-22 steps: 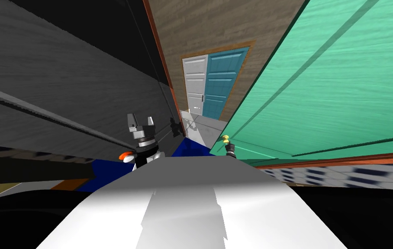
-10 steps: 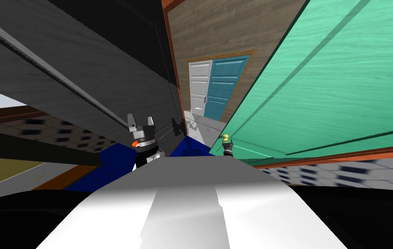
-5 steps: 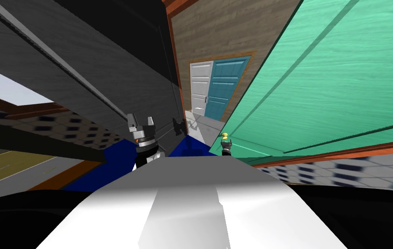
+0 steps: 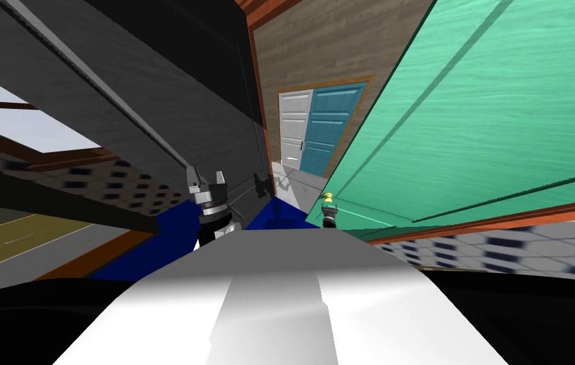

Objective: Pull the door open

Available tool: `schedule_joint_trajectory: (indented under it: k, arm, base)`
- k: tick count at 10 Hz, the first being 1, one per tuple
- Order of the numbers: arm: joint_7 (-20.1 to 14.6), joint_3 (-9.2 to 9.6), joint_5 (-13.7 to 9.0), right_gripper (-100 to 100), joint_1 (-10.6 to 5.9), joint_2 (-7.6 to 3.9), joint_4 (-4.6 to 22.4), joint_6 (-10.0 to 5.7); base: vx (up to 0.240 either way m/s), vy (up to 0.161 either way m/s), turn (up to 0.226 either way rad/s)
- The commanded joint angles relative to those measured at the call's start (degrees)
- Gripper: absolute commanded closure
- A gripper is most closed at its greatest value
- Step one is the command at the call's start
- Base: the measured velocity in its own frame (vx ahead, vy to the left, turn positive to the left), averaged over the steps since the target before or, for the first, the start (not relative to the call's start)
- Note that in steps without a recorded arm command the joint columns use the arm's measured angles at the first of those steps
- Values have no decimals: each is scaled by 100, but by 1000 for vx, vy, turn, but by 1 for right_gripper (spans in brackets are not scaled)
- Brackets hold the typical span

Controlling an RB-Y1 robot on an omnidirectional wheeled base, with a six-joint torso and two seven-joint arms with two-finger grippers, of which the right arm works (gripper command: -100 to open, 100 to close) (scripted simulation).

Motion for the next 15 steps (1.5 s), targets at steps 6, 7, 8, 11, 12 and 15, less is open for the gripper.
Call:
schedule_joint_trajectory:
  k: [6,7,8,11,12,15]
  arm:
    - [-955,152,-394,-100,-138,134,-24,105]
    - [-1123,181,-470,-100,-163,161,-33,126]
    - [-1166,181,-470,-100,-163,161,-33,126]
    - [-1611,252,-655,-100,-224,229,-53,178]
    - [-1720,270,-700,-100,-238,246,-58,191]
    - [-1836,290,-753,-100,-252,271,-74,208]
  base:
    - [-64,-3,27]
    - [-96,-6,33]
    - [-55,-7,3]
    - [-60,-6,23]
    - [-74,-12,18]
    - [-47,-7,12]
